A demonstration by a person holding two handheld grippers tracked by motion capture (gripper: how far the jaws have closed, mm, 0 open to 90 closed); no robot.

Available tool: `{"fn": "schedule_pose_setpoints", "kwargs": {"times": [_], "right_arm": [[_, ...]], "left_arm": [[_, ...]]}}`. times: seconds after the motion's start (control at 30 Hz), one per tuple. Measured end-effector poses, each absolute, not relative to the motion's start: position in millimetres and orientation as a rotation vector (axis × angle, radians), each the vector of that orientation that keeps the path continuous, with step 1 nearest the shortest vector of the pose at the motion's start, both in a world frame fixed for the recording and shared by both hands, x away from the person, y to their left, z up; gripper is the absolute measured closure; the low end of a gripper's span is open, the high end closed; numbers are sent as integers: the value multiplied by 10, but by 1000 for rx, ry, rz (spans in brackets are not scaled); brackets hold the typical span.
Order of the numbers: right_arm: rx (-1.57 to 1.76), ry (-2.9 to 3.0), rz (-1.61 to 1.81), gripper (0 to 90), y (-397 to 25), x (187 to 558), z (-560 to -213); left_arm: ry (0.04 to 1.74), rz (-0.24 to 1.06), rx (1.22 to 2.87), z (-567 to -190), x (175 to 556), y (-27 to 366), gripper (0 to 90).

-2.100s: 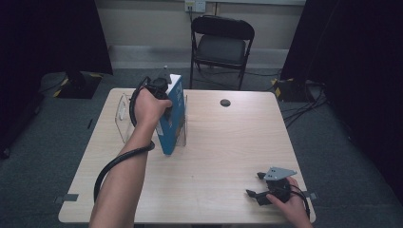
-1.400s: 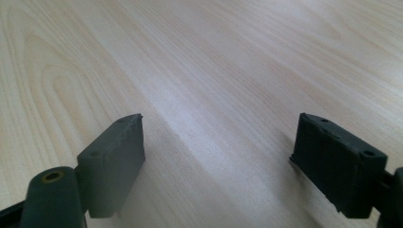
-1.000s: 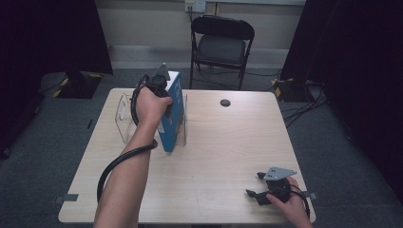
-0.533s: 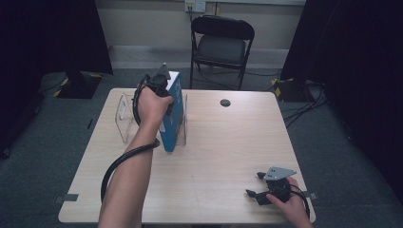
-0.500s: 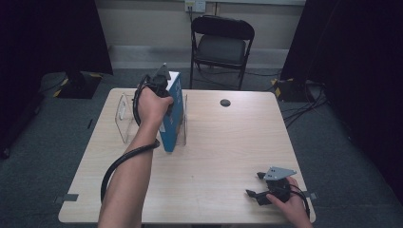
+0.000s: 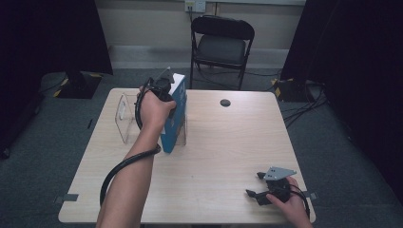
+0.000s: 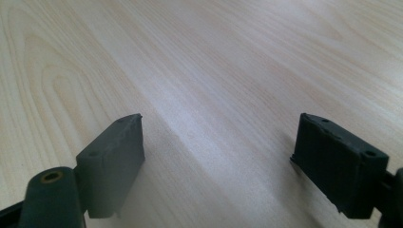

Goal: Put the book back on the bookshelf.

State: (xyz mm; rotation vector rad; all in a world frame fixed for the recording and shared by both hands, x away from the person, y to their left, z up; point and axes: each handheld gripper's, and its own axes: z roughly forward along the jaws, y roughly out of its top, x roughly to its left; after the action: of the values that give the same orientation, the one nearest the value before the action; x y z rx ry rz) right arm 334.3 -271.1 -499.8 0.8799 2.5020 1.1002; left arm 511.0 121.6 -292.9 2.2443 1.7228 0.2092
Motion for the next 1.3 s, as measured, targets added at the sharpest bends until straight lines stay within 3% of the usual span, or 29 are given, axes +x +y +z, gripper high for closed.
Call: {"fn": "schedule_pose_setpoints", "kwargs": {"times": [0.27, 0.63, 1.3], "right_arm": [[880, 2502, 1100, 163, -2711, 3343, -4998], [883, 2503, 1100, 163, -2710, 3342, -4997], [879, 2505, 1101, 162, -2707, 3352, -4998]], "left_arm": [[1728, 168, 2249, -2905, 5055, 1288, 576], [1727, 174, 2324, -2920, 5075, 1220, 616], [1763, 209, 2197, -2935, 5083, 1241, 621]]}}
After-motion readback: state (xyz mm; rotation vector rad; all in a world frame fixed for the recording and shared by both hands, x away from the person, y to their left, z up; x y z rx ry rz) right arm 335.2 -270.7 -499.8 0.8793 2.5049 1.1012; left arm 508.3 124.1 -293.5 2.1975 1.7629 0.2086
